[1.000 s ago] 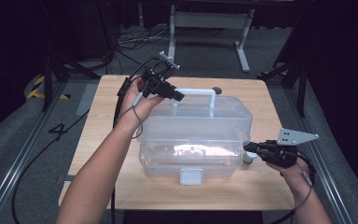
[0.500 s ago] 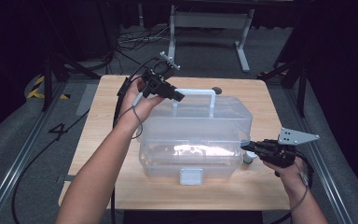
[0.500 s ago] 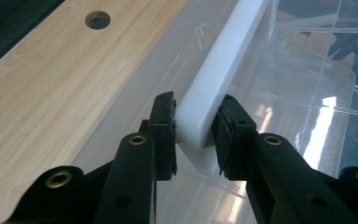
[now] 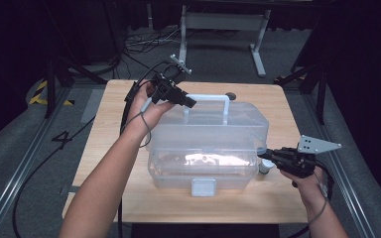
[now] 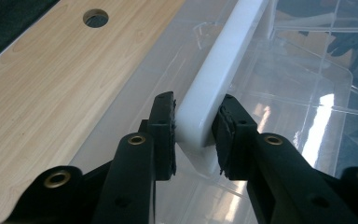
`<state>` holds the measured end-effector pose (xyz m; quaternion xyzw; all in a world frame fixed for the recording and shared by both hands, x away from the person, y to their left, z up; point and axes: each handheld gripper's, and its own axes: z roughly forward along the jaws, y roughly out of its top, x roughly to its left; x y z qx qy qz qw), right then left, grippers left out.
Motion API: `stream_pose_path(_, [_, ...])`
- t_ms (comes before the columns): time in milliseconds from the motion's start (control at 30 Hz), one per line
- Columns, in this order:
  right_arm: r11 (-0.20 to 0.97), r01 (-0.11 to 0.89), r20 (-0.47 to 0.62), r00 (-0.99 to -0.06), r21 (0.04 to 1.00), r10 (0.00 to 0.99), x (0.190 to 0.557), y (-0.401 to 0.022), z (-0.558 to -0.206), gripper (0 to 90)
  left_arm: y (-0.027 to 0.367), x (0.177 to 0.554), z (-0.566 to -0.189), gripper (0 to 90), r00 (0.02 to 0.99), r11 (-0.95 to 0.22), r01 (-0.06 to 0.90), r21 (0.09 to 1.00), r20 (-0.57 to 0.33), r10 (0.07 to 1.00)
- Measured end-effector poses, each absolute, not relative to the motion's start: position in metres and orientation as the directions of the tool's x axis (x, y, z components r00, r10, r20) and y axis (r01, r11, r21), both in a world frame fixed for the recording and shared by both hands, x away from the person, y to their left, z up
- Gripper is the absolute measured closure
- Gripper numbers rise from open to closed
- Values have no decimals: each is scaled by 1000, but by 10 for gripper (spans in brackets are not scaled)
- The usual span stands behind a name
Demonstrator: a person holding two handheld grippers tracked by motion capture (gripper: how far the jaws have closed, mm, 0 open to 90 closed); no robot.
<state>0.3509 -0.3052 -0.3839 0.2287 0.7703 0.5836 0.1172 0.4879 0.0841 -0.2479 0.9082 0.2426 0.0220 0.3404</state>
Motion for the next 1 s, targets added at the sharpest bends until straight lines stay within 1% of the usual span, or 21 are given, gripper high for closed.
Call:
stream_pose_path(67, [216,218,88,-868,952,489,351,-305,-384,891,85,488,-247,567,877,-644,428,635,-118,466])
stream_pose_path(167, [218,217,86,-868,951,489,352,-306,-383,894,89,487,-244,501,874,-634,420,649,-102,475])
stream_pose_path(200, [217,217,87,-868,952,490,352,-305,-383,894,90,486,-242,490,876,-638,412,651,-90,474])
stream_pose_path(333, [220,220,87,-867,950,491,352,-305,-383,897,97,475,-232,509,879,-612,370,699,-50,474])
stream_pose_path(467, [223,218,84,-867,950,490,353,-304,-382,898,104,468,-224,564,880,-599,352,719,-36,474])
stream_pose_path(500, [225,218,82,-865,950,494,354,-304,-381,898,109,463,-220,609,879,-598,347,722,-28,476])
stream_pose_path(533, [225,218,82,-865,950,494,354,-304,-381,898,112,459,-218,609,880,-600,343,723,-24,475])
stream_pose_path(567, [224,216,80,-865,950,495,354,-304,-380,899,114,456,-216,695,881,-599,334,728,-16,472])
stream_pose_path(600, [224,216,80,-865,950,495,354,-304,-380,899,117,452,-214,695,885,-601,328,729,-14,466])
stream_pose_path(633, [224,215,79,-865,951,495,355,-304,-380,899,120,449,-212,740,888,-599,329,730,-22,460])
stream_pose_path(667, [220,215,81,-865,952,496,356,-304,-379,899,123,445,-210,809,888,-597,327,732,-21,459])
stream_pose_path(733, [219,213,79,-865,952,496,356,-304,-378,899,127,439,-207,879,888,-594,321,738,-16,460])
stream_pose_path(767, [217,211,78,-864,953,497,356,-304,-377,899,129,435,-206,892,888,-588,318,744,-15,460])
stream_pose_path(1000, [207,205,75,-860,957,505,359,-304,-374,899,143,410,-197,894,885,-558,306,772,-14,466])
